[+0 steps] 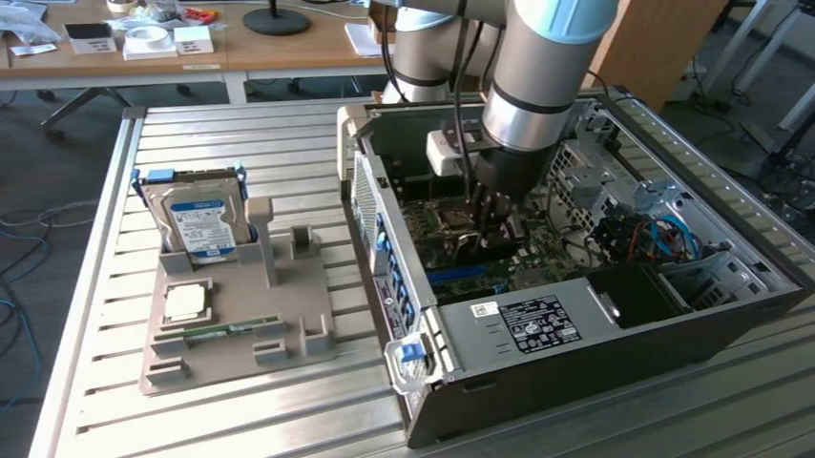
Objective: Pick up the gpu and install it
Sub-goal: 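Insert the gpu into the slot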
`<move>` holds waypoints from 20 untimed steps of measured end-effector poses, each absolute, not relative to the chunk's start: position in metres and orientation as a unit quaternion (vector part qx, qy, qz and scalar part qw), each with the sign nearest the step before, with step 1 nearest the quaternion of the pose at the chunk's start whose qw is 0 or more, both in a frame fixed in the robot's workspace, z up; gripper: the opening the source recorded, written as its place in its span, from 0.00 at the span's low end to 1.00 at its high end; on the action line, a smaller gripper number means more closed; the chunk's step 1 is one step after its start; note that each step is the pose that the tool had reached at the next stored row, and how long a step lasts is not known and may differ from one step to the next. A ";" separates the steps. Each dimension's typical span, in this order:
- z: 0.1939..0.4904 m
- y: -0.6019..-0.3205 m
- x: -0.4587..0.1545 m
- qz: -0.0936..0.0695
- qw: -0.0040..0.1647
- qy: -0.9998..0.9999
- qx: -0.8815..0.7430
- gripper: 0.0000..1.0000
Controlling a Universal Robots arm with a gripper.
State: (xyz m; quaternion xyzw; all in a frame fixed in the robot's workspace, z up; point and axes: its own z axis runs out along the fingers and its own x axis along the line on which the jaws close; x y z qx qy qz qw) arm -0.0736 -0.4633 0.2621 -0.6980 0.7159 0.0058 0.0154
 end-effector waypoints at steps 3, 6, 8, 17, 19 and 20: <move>0.262 -0.463 -0.075 0.006 0.015 0.716 -0.698 0.27; 0.262 -0.463 -0.076 0.006 0.015 0.716 -0.698 0.27; 0.262 -0.463 -0.076 0.006 0.015 0.716 -0.698 0.27; 0.261 -0.463 -0.079 0.006 0.015 0.716 -0.698 0.27; 0.260 -0.463 -0.079 0.006 0.015 0.716 -0.698 0.27; 0.259 -0.463 -0.079 0.006 0.015 0.716 -0.698 0.27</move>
